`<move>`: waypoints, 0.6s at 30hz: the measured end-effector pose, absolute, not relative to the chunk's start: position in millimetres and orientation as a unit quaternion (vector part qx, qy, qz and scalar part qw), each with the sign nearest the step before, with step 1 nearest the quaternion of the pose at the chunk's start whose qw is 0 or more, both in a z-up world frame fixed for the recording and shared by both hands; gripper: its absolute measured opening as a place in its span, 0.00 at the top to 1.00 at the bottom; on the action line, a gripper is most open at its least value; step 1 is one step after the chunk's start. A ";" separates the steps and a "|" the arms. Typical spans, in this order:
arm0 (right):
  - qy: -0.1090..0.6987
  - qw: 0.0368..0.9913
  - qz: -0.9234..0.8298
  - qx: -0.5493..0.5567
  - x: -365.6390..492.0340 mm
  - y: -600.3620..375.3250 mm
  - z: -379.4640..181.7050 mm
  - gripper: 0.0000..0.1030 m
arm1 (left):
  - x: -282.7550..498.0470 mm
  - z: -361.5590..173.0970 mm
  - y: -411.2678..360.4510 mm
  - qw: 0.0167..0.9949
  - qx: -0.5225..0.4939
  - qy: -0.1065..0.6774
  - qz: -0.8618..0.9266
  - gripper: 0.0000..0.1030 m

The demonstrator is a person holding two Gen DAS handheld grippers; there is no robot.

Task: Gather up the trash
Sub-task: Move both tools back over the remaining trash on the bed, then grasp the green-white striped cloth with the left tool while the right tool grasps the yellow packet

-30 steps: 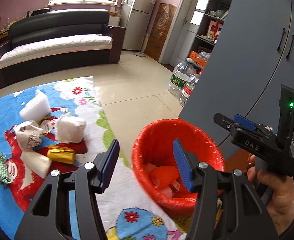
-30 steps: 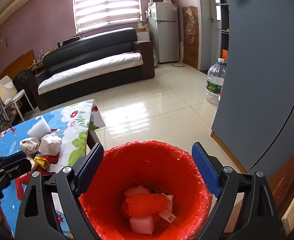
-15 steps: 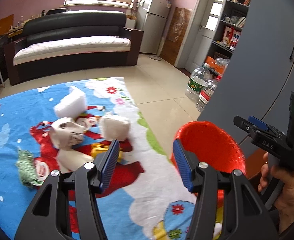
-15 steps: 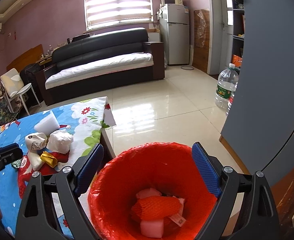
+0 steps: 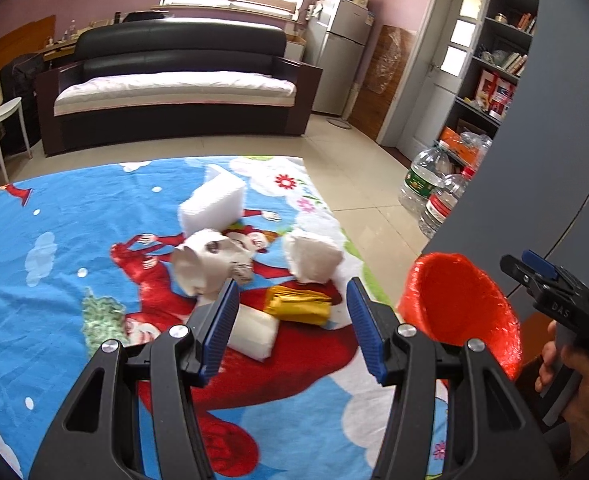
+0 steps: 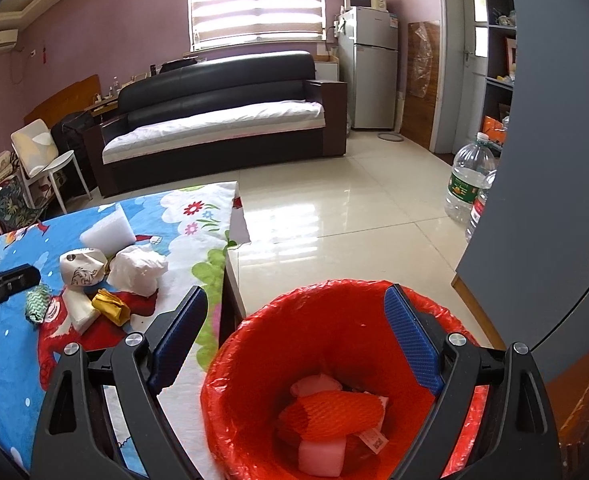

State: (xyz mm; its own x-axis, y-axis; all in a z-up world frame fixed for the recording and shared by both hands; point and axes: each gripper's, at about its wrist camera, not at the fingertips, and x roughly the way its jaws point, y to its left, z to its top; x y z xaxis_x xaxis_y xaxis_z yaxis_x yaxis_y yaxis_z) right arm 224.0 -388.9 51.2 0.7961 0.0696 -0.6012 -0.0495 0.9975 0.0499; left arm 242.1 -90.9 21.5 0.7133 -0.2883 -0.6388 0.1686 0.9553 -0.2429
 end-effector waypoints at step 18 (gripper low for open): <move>0.332 0.942 0.047 0.012 225.5 -357.1 48.0 0.18 | 254.2 -0.3 -10.3 0.920 -0.100 0.377 -0.043 0.48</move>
